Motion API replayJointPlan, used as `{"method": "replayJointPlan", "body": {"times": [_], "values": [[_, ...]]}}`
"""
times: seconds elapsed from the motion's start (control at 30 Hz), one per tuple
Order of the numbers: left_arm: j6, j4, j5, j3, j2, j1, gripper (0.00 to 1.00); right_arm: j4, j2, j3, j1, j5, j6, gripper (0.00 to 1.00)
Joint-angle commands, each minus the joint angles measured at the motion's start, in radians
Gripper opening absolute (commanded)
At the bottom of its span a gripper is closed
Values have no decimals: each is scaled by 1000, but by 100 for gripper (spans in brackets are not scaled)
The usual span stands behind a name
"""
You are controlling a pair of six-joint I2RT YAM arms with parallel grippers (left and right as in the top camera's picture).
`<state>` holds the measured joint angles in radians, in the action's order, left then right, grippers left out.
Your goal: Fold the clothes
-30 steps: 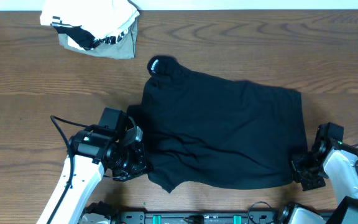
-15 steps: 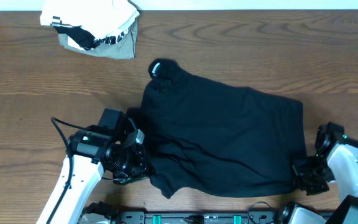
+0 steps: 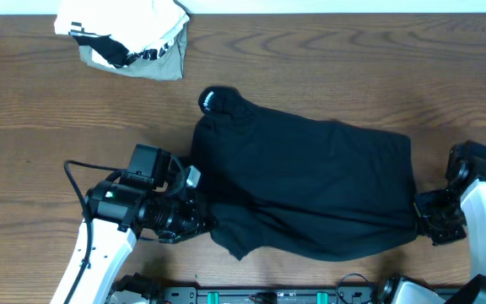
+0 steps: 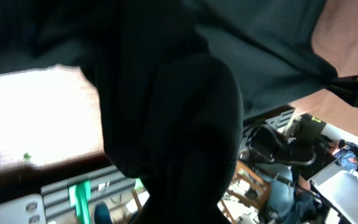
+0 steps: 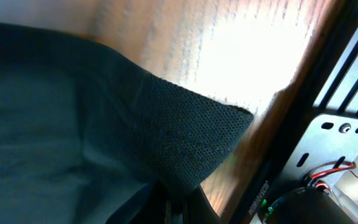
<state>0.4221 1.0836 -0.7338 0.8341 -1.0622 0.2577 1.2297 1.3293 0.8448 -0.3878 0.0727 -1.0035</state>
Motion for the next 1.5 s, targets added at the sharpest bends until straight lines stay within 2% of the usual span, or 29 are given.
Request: {"method": "replayJointPlan", "body": {"times": [0.0,0.2,0.57,0.63,0.7,0.83,0.9,1.07,1.27,1.47], "values": [[2,-29,11,32,5,-5,7,-14,3,35,0,28,-14,2],[24,-42,140,32,5,-5,8,-20,3,87,0,24,-13,1],[24,-42,144,32,5,-5,12,69,3,190,0,50,-10,2],[24,-40,144,32,5,-5,11,73,3,190,0,62,-10,2],[24,-36,144,32,5,-5,6,74,3,190,0,74,-10,2],[32,-26,144,32,5,-5,6,71,3,190,0,110,-11,1],[56,-8,133,32,5,-5,6,71,3,191,0,116,-13,1],[61,32,-8,32,5,-5,6,72,3,198,0,198,-14,2],[61,94,-18,32,5,-5,6,66,3,202,0,200,-14,2],[91,-26,1,32,5,-5,6,21,3,202,3,129,-13,2]]}}
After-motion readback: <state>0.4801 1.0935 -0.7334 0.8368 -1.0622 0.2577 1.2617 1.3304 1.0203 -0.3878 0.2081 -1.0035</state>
